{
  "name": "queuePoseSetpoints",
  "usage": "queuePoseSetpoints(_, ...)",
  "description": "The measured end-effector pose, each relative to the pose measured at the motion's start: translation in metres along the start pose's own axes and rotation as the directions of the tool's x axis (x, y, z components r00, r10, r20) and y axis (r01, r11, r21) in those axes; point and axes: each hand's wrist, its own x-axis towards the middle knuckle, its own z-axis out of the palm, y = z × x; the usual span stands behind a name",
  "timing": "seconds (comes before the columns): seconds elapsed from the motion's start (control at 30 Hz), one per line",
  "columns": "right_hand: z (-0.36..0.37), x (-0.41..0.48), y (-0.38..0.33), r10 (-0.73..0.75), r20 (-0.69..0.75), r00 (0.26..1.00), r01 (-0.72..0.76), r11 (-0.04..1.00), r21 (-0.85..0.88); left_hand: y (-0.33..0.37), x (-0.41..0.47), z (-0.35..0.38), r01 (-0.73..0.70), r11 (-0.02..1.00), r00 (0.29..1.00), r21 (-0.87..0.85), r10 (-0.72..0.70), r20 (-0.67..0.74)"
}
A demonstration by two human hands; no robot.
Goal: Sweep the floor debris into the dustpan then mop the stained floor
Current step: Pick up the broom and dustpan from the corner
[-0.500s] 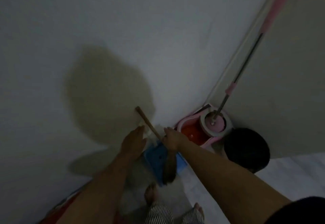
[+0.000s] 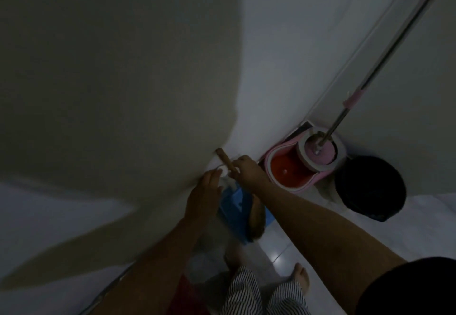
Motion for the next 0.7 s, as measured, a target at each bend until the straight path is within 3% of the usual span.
queuePoseSetpoints(0.1,0.003,-0.017,0.003,0.212,-0.041,0.976,-0.201,0.963,0.181,-0.001,0.000,-0.002,-0.059,0.995,0.998,-0.079,0.060,0.015)
queuePoseSetpoints(0.17,0.001,-0.037,0.007,0.359,0.033,0.933,-0.338,0.838,0.428,-0.001,0.002,-0.004,-0.065,0.988,0.998,-0.142,0.068,0.014)
queuePoseSetpoints(0.23,-0.002,-0.062,0.009,0.456,0.184,0.871,-0.428,0.519,0.740,0.002,0.005,-0.006,-0.052,0.974,0.998,-0.220,0.055,0.005)
queuePoseSetpoints(0.3,-0.006,-0.088,0.005,0.475,0.330,0.816,-0.416,0.086,0.905,0.007,0.008,-0.008,-0.040,0.951,0.999,-0.307,0.039,-0.008)
queuePoseSetpoints(0.33,-0.006,-0.098,0.003,0.461,0.382,0.801,-0.385,-0.093,0.918,0.010,0.010,-0.008,-0.045,0.949,0.999,-0.312,0.042,-0.016)
queuePoseSetpoints(0.4,-0.006,-0.113,0.000,0.417,0.439,0.796,-0.324,-0.319,0.891,0.014,0.016,-0.008,-0.058,0.964,0.998,-0.258,0.059,-0.006)
queuePoseSetpoints(0.5,-0.006,-0.128,-0.007,0.427,0.460,0.778,-0.244,-0.469,0.849,0.019,0.021,-0.004,-0.009,0.974,0.998,-0.227,0.023,0.057)
queuePoseSetpoints(0.57,-0.007,-0.133,-0.011,0.448,0.494,0.746,-0.177,-0.581,0.794,0.024,0.022,-0.001,0.112,0.961,0.982,-0.253,-0.069,0.173)
queuePoseSetpoints(0.63,-0.004,-0.136,-0.011,0.458,0.528,0.715,-0.088,-0.690,0.719,0.028,0.026,0.004,0.311,0.899,0.914,-0.307,-0.195,0.357)
queuePoseSetpoints(0.7,0.003,-0.140,-0.006,0.468,0.561,0.683,-0.051,-0.736,0.675,0.030,0.032,0.012,0.542,0.786,0.778,-0.298,-0.336,0.531)
